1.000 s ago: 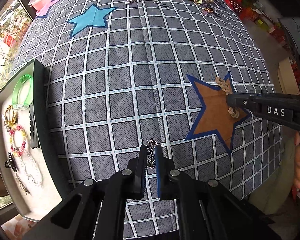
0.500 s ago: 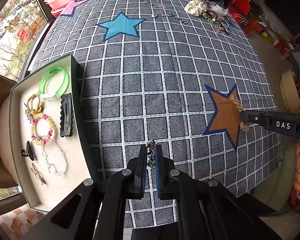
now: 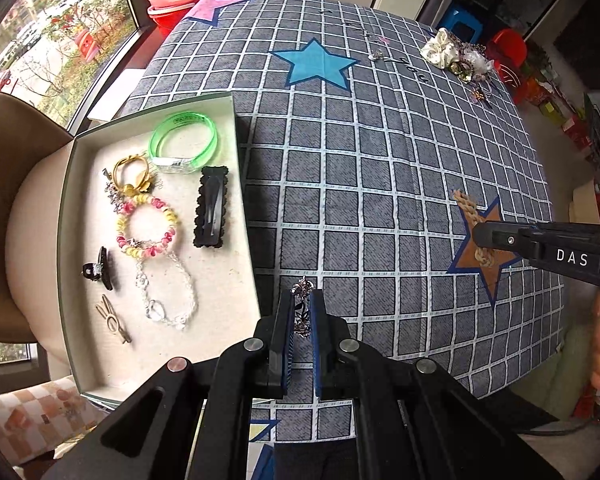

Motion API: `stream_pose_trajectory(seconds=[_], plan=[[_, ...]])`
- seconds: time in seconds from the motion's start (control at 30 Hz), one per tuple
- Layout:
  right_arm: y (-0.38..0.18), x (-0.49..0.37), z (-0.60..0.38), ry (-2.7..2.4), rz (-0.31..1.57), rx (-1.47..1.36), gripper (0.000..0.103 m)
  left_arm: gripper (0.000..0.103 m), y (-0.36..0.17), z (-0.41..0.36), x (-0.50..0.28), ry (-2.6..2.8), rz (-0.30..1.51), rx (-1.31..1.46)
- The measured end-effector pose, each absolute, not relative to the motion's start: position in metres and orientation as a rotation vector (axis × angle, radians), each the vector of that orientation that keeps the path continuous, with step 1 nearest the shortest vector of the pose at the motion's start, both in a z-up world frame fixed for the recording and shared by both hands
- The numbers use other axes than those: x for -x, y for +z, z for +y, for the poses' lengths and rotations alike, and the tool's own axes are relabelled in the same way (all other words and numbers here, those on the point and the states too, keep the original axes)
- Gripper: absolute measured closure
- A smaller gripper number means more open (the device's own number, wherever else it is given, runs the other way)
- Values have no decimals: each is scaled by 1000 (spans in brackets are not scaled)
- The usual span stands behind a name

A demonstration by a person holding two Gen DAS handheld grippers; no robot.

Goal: Organize jewelry
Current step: 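Carry the charm and braided bracelet into the white box and open both tools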

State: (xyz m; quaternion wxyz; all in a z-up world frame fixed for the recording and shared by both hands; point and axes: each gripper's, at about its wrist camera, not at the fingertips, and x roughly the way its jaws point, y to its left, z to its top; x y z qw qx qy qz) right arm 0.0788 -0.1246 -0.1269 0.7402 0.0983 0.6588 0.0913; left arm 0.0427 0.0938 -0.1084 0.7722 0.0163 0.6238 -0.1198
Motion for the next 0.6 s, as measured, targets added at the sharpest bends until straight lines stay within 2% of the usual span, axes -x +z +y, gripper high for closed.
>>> stream_pose_trajectory(seconds=[0.6], plan=[[-116, -90, 18, 469, 1452, -41, 91, 88, -123, 231, -11, 4, 1377, 114]])
